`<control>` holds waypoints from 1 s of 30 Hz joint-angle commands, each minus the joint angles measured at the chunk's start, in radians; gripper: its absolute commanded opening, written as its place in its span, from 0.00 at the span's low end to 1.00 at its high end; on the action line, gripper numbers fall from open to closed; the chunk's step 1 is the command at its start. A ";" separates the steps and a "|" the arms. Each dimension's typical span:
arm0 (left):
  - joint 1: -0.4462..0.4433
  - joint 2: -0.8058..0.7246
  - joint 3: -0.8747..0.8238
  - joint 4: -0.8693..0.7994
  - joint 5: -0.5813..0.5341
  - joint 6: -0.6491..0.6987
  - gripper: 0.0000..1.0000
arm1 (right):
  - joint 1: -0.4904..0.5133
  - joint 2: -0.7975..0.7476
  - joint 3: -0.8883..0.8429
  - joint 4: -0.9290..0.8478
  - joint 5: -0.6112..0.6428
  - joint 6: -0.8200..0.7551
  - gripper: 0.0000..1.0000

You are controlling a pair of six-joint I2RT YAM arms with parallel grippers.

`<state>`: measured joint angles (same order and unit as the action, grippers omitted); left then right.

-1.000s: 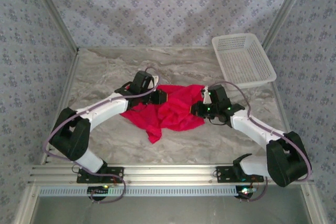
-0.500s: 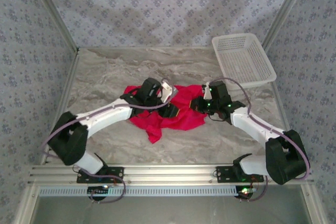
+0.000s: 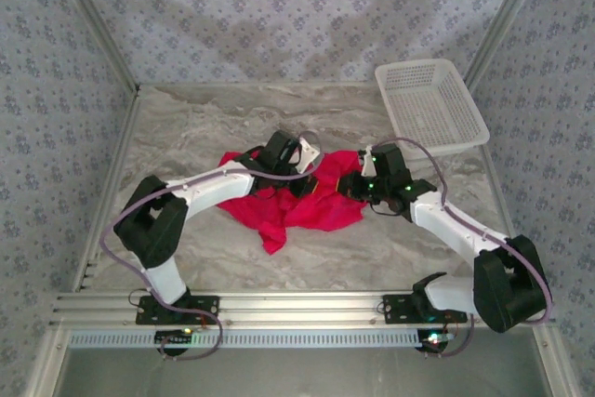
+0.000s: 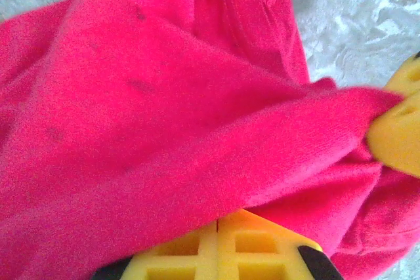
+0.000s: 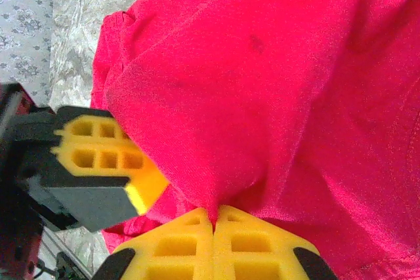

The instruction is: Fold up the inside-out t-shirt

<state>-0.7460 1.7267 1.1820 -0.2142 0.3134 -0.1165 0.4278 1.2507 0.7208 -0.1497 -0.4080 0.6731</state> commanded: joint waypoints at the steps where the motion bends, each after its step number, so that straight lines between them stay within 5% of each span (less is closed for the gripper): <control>1: 0.011 -0.090 0.062 -0.089 -0.025 0.015 0.00 | 0.006 0.003 -0.008 -0.037 0.042 -0.036 0.00; 11: 0.005 -0.241 0.157 -0.085 0.112 -0.082 0.00 | 0.012 0.142 0.034 -0.073 0.150 -0.081 0.00; 18: 0.011 -0.166 0.162 -0.040 0.191 -0.159 0.00 | 0.012 0.118 0.078 -0.146 0.202 -0.070 0.00; 19: 0.017 -0.161 0.158 -0.055 0.177 -0.167 0.00 | 0.010 0.104 0.084 -0.175 0.226 -0.067 0.07; 24: 0.032 -0.205 0.083 -0.161 0.059 -0.143 0.25 | 0.024 0.010 0.094 -0.248 0.238 -0.061 0.38; 30: 0.038 -0.254 -0.091 -0.180 -0.019 -0.152 0.44 | 0.092 -0.030 0.122 -0.250 0.208 -0.052 0.41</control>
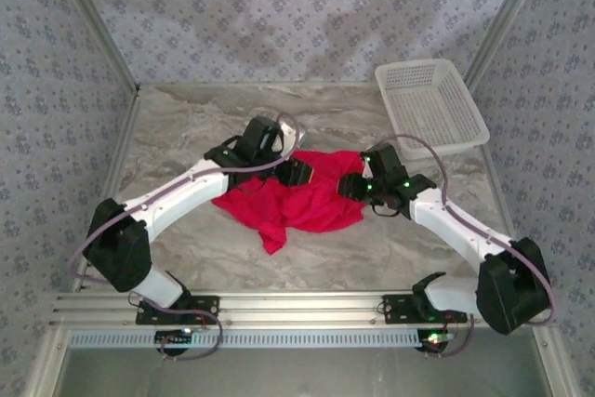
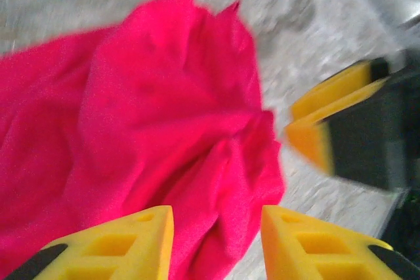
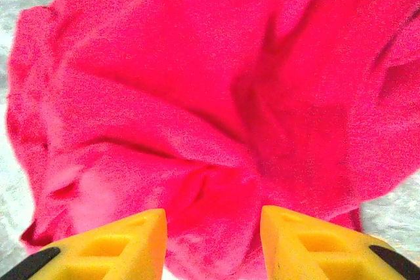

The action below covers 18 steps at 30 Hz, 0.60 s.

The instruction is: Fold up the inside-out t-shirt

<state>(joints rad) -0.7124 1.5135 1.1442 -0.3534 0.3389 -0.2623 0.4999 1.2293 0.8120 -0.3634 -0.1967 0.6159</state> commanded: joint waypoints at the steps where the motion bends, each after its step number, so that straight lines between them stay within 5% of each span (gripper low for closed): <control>1: 0.004 -0.041 -0.078 -0.022 -0.042 -0.018 0.46 | 0.026 -0.007 0.033 -0.033 -0.007 0.023 0.40; 10: 0.003 0.061 -0.113 0.158 -0.030 -0.058 0.51 | 0.104 0.036 0.098 -0.036 -0.011 0.021 0.38; 18: 0.006 0.154 -0.073 0.162 -0.016 -0.050 0.33 | 0.156 0.108 0.098 -0.002 0.004 0.062 0.47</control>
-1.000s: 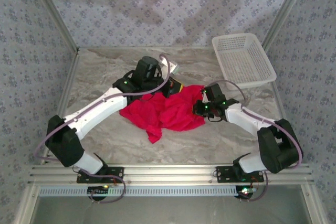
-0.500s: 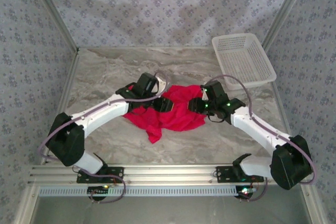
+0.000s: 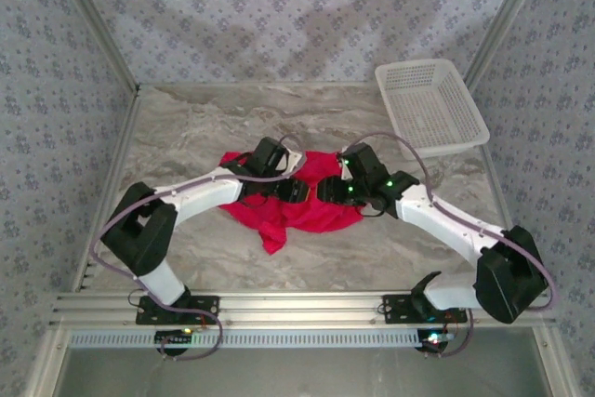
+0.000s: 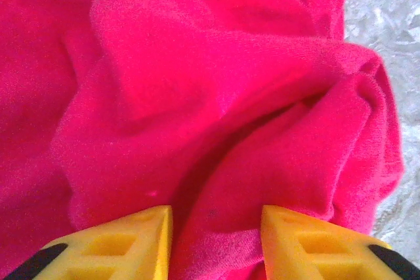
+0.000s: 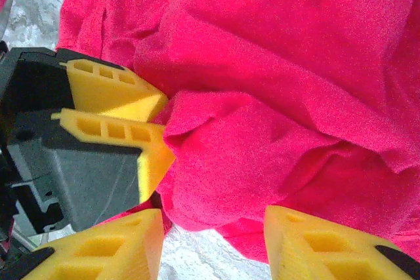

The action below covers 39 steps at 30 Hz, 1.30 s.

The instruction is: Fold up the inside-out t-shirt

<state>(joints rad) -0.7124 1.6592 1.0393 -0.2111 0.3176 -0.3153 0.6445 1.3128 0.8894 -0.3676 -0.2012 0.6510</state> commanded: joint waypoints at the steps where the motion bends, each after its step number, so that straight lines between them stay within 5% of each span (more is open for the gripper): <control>1: 0.007 0.007 0.031 0.021 0.006 0.004 0.25 | 0.016 0.037 0.025 0.005 0.013 0.030 0.47; 4: 0.017 -0.006 0.039 0.008 0.032 0.000 0.04 | 0.022 0.079 0.037 0.020 0.041 0.050 0.52; 8: 0.031 -0.062 0.064 -0.024 0.049 -0.006 0.00 | 0.020 0.172 0.077 0.041 0.082 0.094 0.51; 13: 0.060 -0.126 0.121 -0.071 0.077 -0.013 0.00 | 0.010 0.222 0.085 0.043 0.107 0.111 0.00; 26: 0.167 -0.166 0.096 0.009 0.165 -0.057 0.00 | -0.010 -0.067 -0.228 0.025 0.107 0.076 0.00; 35: 0.169 -0.101 0.010 0.329 0.444 -0.252 0.00 | -0.121 -0.123 -0.165 0.110 0.026 0.099 0.00; 39: 0.168 -0.121 0.049 0.170 0.376 -0.179 0.06 | -0.184 -0.151 -0.094 0.073 -0.042 0.067 0.03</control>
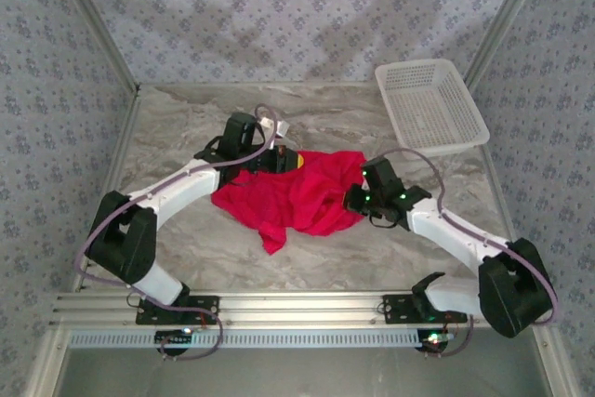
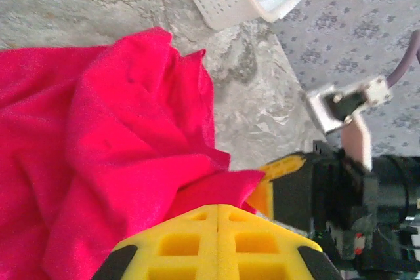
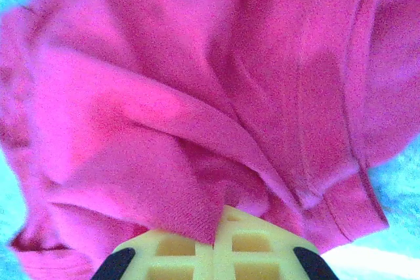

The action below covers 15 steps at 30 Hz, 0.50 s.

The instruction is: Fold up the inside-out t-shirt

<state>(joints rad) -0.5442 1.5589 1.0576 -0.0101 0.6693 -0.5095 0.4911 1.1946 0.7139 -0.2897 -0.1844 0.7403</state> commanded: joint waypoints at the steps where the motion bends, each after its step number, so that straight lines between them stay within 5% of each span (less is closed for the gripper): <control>1: -0.001 -0.023 0.045 -0.083 0.006 0.031 0.10 | -0.037 -0.029 0.098 -0.039 -0.052 -0.031 0.04; 7: -0.096 -0.013 0.080 -0.288 -0.131 0.106 0.45 | -0.069 0.006 0.079 -0.090 -0.067 -0.038 0.02; 15: -0.259 0.088 0.068 -0.230 -0.255 0.126 0.54 | -0.049 -0.001 0.049 -0.037 -0.090 -0.027 0.00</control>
<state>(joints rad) -0.7937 1.6035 1.1137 -0.2359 0.4870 -0.4038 0.4347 1.1976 0.7521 -0.3290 -0.2569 0.7181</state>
